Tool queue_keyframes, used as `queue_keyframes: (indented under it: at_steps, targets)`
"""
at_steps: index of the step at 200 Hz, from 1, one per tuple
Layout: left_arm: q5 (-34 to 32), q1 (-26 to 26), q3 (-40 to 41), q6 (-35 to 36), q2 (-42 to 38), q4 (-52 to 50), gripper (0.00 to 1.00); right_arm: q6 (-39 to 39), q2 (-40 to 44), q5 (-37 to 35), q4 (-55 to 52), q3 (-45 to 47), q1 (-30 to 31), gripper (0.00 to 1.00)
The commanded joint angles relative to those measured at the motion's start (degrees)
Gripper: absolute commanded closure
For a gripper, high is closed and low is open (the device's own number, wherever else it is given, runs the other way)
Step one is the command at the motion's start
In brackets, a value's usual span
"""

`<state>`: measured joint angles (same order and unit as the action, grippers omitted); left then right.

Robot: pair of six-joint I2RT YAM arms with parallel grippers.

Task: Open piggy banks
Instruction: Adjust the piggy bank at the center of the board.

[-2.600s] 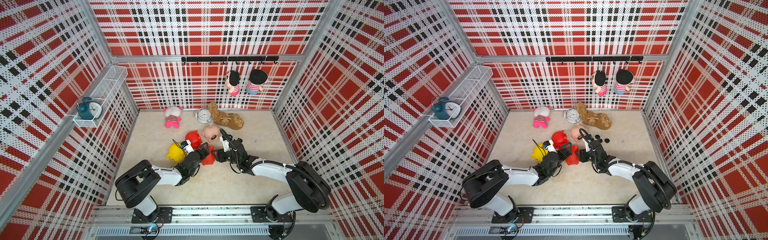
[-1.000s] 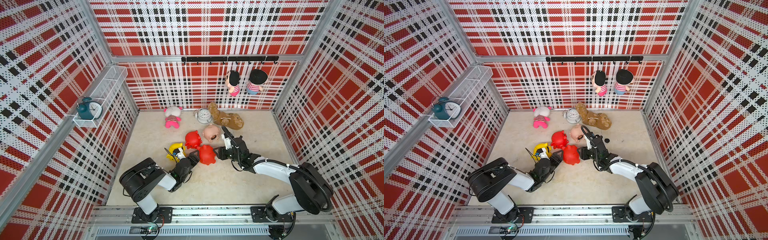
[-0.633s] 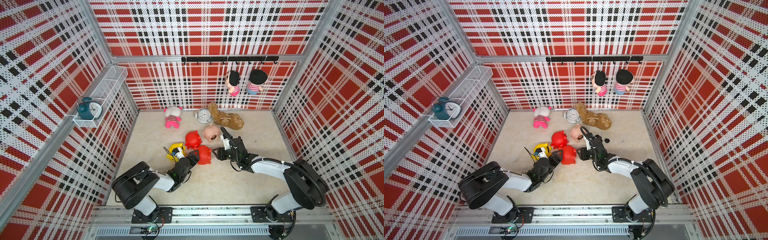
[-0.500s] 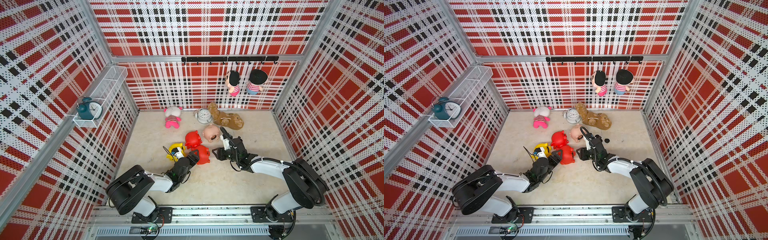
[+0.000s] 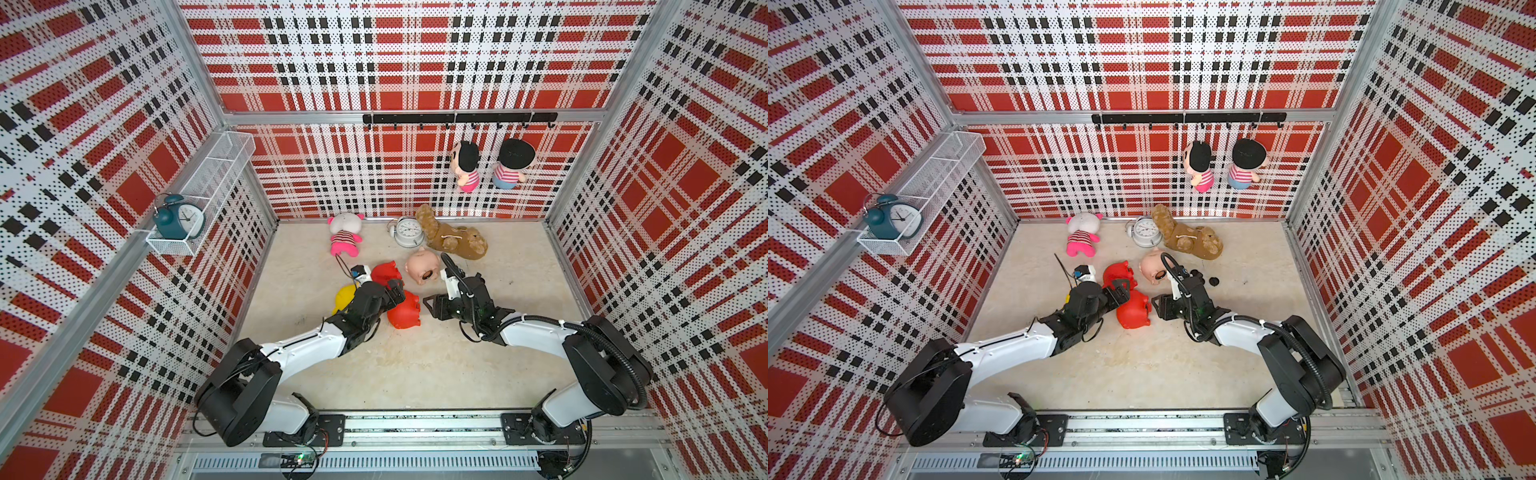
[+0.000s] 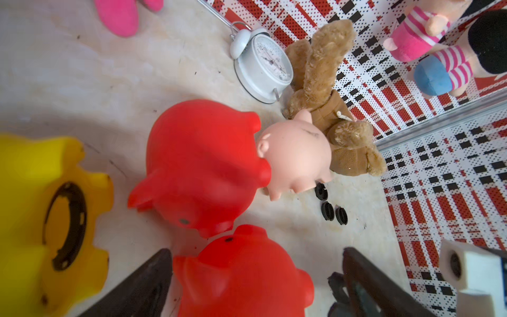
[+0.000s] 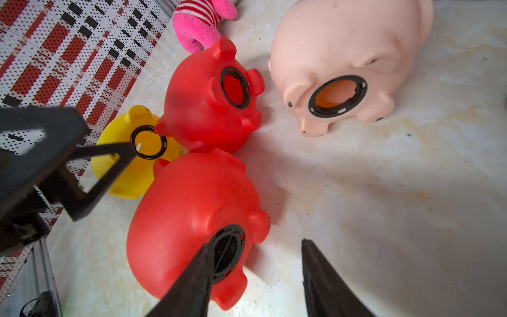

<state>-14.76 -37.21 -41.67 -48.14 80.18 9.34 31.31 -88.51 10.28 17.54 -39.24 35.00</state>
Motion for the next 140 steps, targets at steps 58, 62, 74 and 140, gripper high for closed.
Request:
queue_keyframes:
  at_steps: [58, 62, 74, 140]
  targets:
    - [6.54, -1.96, -18.38, 5.92, 12.27, -29.22, 0.02, -0.11, 2.27, 0.01, 2.41, 2.74, -1.25, 0.4]
    - [6.35, -2.22, -18.88, 5.87, 12.84, -29.74, 0.02, -0.15, 2.41, 0.09, 2.54, 2.97, -1.4, 0.4]
    - [6.03, -2.85, -20.07, 5.78, 14.04, -30.85, 0.02, -0.11, 2.79, 0.26, 2.58, 3.42, -1.89, 0.4]
    - [3.17, -4.79, -27.11, 6.9, 18.98, -38.97, 0.02, -0.55, 3.87, 0.9, 3.22, 5.31, -3.27, 0.4]
